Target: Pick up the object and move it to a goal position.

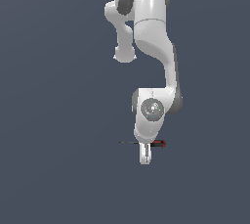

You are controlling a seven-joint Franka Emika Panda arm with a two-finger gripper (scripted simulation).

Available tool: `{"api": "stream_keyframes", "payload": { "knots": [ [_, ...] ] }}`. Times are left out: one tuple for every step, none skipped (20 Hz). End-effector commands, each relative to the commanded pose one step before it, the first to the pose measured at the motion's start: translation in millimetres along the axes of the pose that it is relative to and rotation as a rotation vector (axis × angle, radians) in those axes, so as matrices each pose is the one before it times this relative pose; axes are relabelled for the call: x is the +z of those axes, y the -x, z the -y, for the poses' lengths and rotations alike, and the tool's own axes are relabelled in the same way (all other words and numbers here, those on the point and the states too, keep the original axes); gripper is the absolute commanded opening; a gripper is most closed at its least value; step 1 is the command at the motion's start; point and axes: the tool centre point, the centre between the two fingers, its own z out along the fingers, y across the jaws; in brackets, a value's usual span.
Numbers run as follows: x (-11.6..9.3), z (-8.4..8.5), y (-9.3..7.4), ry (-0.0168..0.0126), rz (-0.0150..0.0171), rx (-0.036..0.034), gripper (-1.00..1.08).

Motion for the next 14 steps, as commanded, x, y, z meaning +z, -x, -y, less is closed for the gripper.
{"api": "stream_keyframes", "payload": {
  "knots": [
    [-4.29,0.78,-2.95,-0.00129,0.00011,0.00041,-1.00],
    [-2.80,0.24,-2.11,0.00000,0.00000,0.00000,-1.00],
    [-3.46,0.30,-2.61,0.00000,0.00000,0.00000,-1.00],
    [-4.14,0.36,-3.13,0.00000,0.00000,0.00000,-1.00],
    [-4.88,0.45,-3.87,0.00002,0.00040,0.00027,-1.00],
    [-5.62,0.50,-4.23,0.00000,0.00000,0.00000,-1.00],
    [-6.41,0.57,-4.83,0.00000,0.00000,0.00000,-1.00],
    [-7.16,0.64,-5.39,0.00000,0.00000,0.00000,-1.00],
    [-7.84,0.71,-5.89,0.00000,0.00000,0.00000,-1.00],
    [-8.44,0.82,-6.88,0.00007,0.00070,0.00068,-1.00],
    [-8.99,0.84,-6.75,0.00000,0.00000,0.00000,-1.00],
    [-9.28,0.88,-6.97,0.00000,0.00000,0.00000,-1.00],
    [-9.31,0.90,-6.99,0.00000,0.00000,0.00000,-1.00],
    [-9.34,0.92,-7.01,0.00000,0.00000,0.00000,-1.00]
  ]
}}
